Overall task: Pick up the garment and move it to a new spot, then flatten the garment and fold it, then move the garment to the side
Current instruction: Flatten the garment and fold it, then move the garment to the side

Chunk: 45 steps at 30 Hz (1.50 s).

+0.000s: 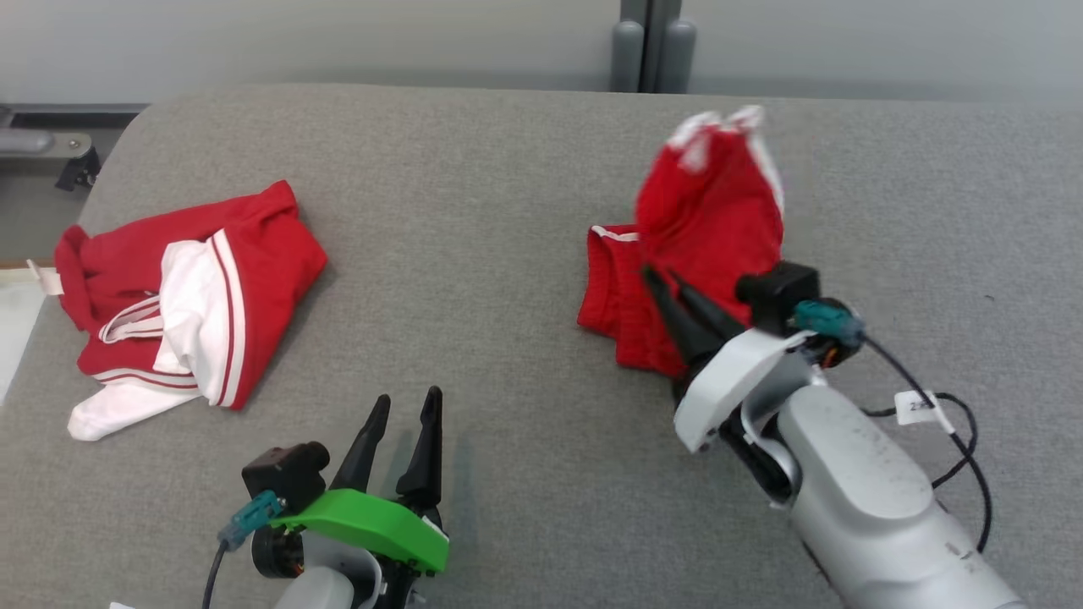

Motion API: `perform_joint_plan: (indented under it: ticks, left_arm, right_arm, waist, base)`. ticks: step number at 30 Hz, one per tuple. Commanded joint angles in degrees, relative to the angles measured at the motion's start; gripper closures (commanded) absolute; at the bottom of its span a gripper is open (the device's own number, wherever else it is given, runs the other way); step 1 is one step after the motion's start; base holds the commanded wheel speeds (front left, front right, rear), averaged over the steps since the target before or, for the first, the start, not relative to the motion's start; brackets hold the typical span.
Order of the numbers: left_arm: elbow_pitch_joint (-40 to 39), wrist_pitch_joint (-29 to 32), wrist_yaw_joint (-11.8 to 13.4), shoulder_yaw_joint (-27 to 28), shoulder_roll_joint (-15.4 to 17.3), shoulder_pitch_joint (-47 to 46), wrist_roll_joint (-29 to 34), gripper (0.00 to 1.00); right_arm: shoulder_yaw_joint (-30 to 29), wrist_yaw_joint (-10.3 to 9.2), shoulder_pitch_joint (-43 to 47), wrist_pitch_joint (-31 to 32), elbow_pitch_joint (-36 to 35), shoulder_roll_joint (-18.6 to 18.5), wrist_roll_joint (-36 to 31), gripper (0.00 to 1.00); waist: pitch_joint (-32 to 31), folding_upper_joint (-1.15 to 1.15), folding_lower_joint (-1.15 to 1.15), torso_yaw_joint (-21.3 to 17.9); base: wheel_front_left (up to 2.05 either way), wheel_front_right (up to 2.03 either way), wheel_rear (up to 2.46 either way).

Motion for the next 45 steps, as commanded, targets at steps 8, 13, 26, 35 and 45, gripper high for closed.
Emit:
perform_joint_plan:
  ticks: [8,13,26,35,45]
  left_arm:
    - [0.2,0.0,0.2,1.6,0.4,1.6,0.9,0.0]
    - [-0.4,0.0,0.2,3.7,1.0,2.3,4.3,0.0]
    - [-2.2,0.0,0.2,9.0,0.3,3.3,11.8,0.0]
    - [-4.0,0.0,0.2,11.8,0.3,6.1,21.2,0.0]
    - [-6.0,0.0,0.2,15.4,-0.9,10.8,29.9,0.0]
  right_arm:
    - [10.6,-0.08,2.4,-2.8,4.3,1.1,4.1,0.0]
    - [7.0,-0.08,3.5,-4.5,3.8,0.6,3.3,0.0]
    - [-21.0,-0.08,14.5,-4.4,-6.2,0.3,-8.8,0.0]
    - [-24.7,-0.08,21.5,-4.4,-6.5,1.2,-12.6,0.0]
    - [-22.7,-0.08,24.9,-4.4,-5.8,1.4,-10.9,0.0]
  waist:
    - [-0.1,0.0,0.0,2.5]
    - [-0.8,0.0,0.0,0.2]
    - [-3.0,0.0,0.0,-5.8]
    - [-5.0,0.0,0.0,-7.7]
    - [-5.8,0.0,0.0,-7.3]
  base:
    - [0.0,0.0,0.0]
    - [0.0,0.0,0.0]
    - [0.0,0.0,0.0]
    - [0.0,0.0,0.0]
    - [0.0,0.0,0.0]
